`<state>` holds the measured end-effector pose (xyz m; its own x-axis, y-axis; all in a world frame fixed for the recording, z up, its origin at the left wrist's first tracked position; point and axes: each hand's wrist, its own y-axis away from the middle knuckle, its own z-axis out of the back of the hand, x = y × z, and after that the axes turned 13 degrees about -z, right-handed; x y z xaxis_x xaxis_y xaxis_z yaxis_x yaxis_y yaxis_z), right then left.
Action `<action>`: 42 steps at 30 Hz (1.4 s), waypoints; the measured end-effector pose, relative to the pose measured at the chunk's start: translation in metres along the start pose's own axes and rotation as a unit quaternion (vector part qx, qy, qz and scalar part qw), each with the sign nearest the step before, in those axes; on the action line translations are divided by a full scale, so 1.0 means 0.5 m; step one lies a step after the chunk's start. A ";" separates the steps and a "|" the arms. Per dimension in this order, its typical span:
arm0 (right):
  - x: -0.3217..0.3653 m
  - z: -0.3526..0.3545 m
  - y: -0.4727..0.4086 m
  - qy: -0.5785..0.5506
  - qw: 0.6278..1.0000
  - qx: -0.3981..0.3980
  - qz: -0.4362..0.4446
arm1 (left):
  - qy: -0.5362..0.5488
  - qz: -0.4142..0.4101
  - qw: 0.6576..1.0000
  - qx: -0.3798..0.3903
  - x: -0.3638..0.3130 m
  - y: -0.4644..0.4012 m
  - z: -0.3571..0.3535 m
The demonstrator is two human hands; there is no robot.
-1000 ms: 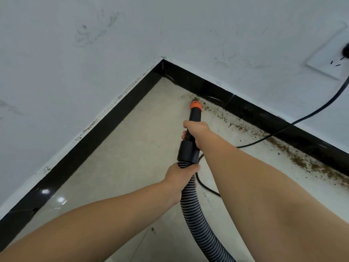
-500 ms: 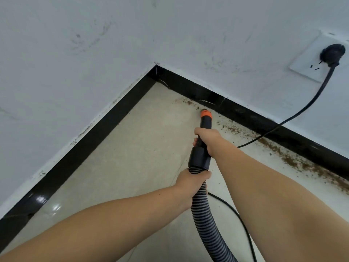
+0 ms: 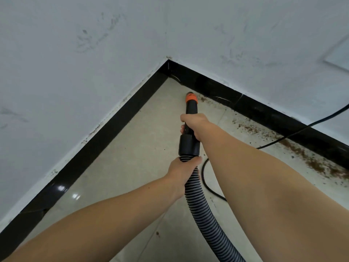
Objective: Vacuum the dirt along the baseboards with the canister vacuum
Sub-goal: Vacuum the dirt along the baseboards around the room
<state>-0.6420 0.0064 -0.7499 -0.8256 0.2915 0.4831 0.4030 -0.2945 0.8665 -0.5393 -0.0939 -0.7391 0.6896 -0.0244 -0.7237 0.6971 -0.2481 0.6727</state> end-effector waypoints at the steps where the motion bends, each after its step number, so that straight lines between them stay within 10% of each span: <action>1: -0.001 0.011 0.000 -0.005 1.000 -0.007 -0.002 | -0.003 0.000 1.000 0.006 0.001 -0.001 -0.006; 14: -0.063 0.160 0.019 -0.072 0.993 -0.087 -0.042 | -0.025 0.033 0.995 0.091 0.044 0.041 -0.089; 42: -0.004 0.039 -0.009 0.055 0.998 0.000 0.010 | 0.019 0.021 0.999 0.017 0.034 -0.021 -0.048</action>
<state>-0.6344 0.0249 -0.7521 -0.8563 0.1833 0.4828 0.4193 -0.2989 0.8572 -0.5304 -0.0683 -0.7548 0.7248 0.0006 -0.6890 0.6615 -0.2801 0.6957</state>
